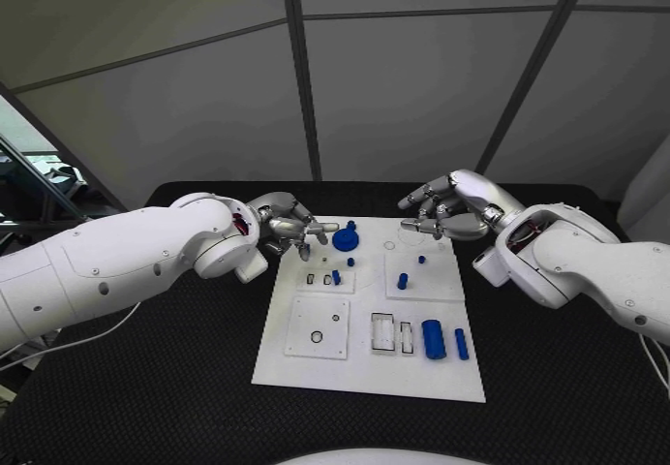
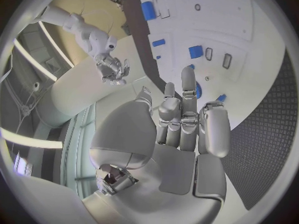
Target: Assemble the parts on the task board
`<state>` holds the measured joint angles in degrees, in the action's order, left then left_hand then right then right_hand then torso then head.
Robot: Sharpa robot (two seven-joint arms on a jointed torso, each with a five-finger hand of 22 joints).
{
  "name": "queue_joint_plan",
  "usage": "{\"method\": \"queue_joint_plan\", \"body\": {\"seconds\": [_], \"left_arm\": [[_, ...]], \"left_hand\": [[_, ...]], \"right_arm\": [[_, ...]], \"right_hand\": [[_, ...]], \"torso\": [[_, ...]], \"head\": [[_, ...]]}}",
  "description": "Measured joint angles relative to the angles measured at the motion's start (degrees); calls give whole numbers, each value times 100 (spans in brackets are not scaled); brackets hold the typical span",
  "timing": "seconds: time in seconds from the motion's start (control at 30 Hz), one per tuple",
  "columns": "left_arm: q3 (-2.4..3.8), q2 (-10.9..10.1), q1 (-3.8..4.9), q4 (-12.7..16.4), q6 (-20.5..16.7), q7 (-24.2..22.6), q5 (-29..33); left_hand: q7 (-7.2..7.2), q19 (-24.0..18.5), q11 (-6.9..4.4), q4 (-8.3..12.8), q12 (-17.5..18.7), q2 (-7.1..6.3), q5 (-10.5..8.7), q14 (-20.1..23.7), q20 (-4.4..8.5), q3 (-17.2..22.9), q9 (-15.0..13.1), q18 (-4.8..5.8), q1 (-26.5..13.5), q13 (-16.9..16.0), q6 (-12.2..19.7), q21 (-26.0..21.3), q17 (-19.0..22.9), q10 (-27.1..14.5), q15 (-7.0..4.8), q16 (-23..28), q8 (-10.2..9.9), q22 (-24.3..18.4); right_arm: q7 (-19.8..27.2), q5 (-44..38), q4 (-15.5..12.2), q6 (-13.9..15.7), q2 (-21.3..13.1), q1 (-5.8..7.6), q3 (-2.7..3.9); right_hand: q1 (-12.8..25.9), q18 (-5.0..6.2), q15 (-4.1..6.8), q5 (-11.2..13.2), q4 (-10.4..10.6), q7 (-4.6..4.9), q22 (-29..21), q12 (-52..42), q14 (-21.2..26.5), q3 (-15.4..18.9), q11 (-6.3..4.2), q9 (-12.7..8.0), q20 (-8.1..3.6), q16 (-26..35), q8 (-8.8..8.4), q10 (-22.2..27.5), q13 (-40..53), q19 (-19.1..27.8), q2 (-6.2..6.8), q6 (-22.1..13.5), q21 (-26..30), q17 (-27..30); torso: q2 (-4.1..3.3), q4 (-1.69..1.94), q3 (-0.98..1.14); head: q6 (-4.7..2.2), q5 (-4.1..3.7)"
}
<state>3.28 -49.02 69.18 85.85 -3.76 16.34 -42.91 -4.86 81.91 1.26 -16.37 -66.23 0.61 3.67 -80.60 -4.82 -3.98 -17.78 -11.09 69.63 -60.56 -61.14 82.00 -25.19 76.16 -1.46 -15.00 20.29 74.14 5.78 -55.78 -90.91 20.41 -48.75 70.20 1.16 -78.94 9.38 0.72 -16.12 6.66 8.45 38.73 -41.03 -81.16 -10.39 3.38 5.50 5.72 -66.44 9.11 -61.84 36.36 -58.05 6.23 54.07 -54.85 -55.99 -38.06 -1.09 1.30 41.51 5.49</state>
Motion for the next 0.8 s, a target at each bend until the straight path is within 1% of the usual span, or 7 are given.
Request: {"method": "queue_joint_plan", "body": {"seconds": [0.13, 0.3, 0.37, 0.43, 0.5, 0.73, 0.8], "left_arm": [[-92, 177, 95, -84, 386, 543, -525], [-200, 421, 173, -183, 651, 1007, -915], [-232, 508, 195, -230, 720, 1137, -1032], [-268, 583, 210, -267, 773, 1227, -1133], [-301, 643, 216, -292, 815, 1290, -1216], [-391, 886, 238, -445, 984, 1485, -1498], [-405, 941, 238, -495, 1026, 1525, -1551]], "left_hand": [[25, 112, -24, -15, -278, 70, -49, -19, 30, -279, -395, 1, -82, -308, 175, 83, -136, 25, -19, 84, 374, 81], [14, 163, -24, -20, -339, 62, -49, -19, 40, -474, -645, 4, -151, -392, 323, 157, -226, 25, -19, 151, 585, 81], [24, 163, -24, -21, -361, 76, -49, -19, 40, -526, -732, 4, -163, -412, 375, 163, -261, 25, -19, 178, 658, 81], [25, 162, -24, -15, -361, 76, -48, -19, 40, -560, -801, 4, -163, -422, 414, 231, -288, 25, -19, 190, 706, 81], [25, 162, -24, -30, -361, 76, -48, -19, 40, -575, -828, 5, -163, -422, 414, 246, -299, 25, -19, 190, 706, 81], [25, 162, -24, -9, -361, 77, -48, -60, 40, -596, -918, 3, -161, -409, 454, 246, -334, 25, -18, 224, 781, 81], [35, 162, -24, 2, -361, 125, -48, -60, 40, -606, -955, 4, -114, -409, 505, 246, -348, 25, -18, 246, 806, 81]], "right_arm": [[4, 148, 114, 6, 0, 21, 1], [-6, 214, 197, 11, 21, 34, 1], [-17, 216, 217, 10, 39, 37, 1], [-29, 216, 229, 9, 56, 38, 1], [-41, 216, 235, 7, 68, 39, 1], [-95, 200, 256, 2, 95, 41, 1], [-109, 196, 260, 1, 102, 41, 1]], "right_hand": [[0, -1, 2, -153, 15, 0, -43, 30, -2, -15, 0, -6, 0, 27, 18, -41, -55, -44, 0, 0, 64, -2], [0, -1, 21, -237, 16, 0, -74, 52, -22, -16, 0, -12, -20, 52, 19, -41, -88, -64, 0, 0, 101, 5], [0, -1, 21, -480, 32, 0, -115, 69, -22, -34, 0, -19, -20, 100, 19, -41, -125, -64, 2, 0, 149, 31], [0, -1, 21, -673, 24, 0, -174, 113, -21, -55, 0, -25, -20, 159, 19, -41, -160, -64, 52, 0, 212, 71], [0, -2, 21, -735, 33, 0, -196, 113, -21, -64, 0, -25, -20, 169, 19, -41, -176, -64, 52, 0, 231, 83], [7, -2, 21, -782, 39, 0, -235, 134, -21, -70, 0, -25, -20, 200, 19, -41, -203, -64, 58, 0, 255, 97], [7, -2, 21, -815, 39, 0, -248, 134, -21, -70, 0, -30, -20, 200, 19, -41, -211, -64, 58, 0, 281, 106]], "torso": [[37, 1, 16], [55, 1, 26], [55, 1, 27], [55, 0, 27], [55, 0, 27], [53, 0, 25], [51, 1, 24]], "head": [[18, 19], [36, 25], [46, 30], [66, 35], [80, 35], [101, 29], [109, 31]]}}
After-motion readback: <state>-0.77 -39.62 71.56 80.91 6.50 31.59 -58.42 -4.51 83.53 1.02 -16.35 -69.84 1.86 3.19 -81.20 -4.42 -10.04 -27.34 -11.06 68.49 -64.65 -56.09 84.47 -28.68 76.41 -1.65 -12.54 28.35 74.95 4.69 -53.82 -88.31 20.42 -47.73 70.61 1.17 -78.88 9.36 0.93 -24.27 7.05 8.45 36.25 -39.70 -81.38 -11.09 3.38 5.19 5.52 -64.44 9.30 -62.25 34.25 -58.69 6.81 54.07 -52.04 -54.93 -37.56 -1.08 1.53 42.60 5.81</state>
